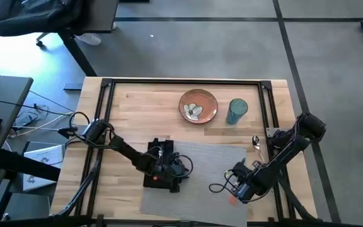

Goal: Set table place
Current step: Put the orange table knife on the right of the gray tablemat

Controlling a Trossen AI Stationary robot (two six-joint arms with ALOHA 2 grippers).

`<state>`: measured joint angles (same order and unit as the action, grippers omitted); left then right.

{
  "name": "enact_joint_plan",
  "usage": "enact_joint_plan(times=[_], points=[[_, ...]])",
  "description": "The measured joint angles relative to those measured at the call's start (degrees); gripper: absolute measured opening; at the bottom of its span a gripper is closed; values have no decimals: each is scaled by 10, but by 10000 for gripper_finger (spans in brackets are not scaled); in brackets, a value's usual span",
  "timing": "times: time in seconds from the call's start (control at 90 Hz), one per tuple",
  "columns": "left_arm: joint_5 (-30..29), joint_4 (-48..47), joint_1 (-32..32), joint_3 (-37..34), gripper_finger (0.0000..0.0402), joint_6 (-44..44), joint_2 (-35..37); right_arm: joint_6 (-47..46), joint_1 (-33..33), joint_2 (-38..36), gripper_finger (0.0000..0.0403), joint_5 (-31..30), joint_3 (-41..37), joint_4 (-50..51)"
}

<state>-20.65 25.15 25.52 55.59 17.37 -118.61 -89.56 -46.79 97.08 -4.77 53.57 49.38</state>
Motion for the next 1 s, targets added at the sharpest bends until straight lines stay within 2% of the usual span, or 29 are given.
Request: enact_joint_plan(times=[0.389,0.667,1.0], points=[[-1,0,0,0,129,0,0,26,19,0,0,-16,-14,-20],[-1,0,0,0,129,0,0,41,35,0,0,-55,-15,-64],[-1,0,0,0,129,0,0,46,46,-16,0,-50,-15,-71]])
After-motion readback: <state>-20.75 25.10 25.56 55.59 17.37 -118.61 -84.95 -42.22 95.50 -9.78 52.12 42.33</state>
